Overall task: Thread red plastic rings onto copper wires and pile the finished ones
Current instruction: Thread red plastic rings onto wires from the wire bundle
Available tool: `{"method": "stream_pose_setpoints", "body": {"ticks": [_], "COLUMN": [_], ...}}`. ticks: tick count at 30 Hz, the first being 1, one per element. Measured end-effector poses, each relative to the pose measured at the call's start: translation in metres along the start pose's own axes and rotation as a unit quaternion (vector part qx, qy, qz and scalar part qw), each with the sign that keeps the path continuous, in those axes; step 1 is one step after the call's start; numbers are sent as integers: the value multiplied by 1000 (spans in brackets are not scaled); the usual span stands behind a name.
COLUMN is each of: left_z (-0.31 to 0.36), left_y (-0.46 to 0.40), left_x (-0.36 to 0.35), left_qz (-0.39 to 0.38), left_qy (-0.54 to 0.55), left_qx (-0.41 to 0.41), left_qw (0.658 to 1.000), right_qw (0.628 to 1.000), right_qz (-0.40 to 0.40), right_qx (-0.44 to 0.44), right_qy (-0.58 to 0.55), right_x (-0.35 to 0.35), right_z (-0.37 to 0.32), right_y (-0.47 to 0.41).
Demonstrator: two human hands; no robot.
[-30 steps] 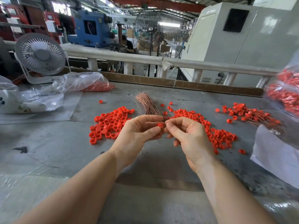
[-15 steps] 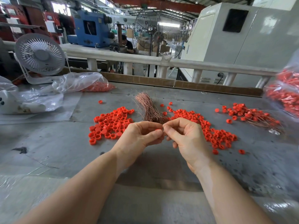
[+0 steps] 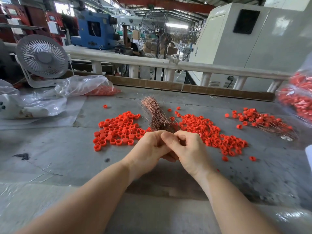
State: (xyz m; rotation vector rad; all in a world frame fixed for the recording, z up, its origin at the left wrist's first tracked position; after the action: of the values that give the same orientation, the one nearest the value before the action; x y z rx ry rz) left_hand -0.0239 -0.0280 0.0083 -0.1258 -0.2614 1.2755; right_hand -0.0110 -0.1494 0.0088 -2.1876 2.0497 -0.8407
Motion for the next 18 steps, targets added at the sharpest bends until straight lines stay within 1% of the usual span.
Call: {"method": "stream_pose_setpoints", "body": {"ticks": [3,8,12,18], "left_z": [4,10,13,10], "left_y": [1,2,3,2], "left_x": [-3,-8,-9,-7], "left_qz": [-3,7,18,30], "left_qy": [-18,-24,-48,-61], "left_qx": [-10,-27,-39,-40], "left_qw": [1000,999,998,997], "right_qw": [997,992,993,992], "right_qz": [40,81,83,82], "right_qx": [33,56,67,73], "right_qy": [49,76,50,58], "right_x": [1,2,1,1], "right_z": [-3,-6,-8,-8], "right_y": [3,4,6,6]}}
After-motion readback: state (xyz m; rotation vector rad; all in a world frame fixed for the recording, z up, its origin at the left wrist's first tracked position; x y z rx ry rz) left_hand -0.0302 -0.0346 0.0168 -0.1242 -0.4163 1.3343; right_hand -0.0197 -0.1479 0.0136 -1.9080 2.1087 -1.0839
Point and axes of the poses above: each hand's wrist, its own y-axis away from the middle knuckle, its own x-axis out of the back of the hand, z = x × y, the point moved 2 cm from there along -y, towards the middle knuckle, and after that the axes turned 4 degrees about -y, right-handed, at the moved point
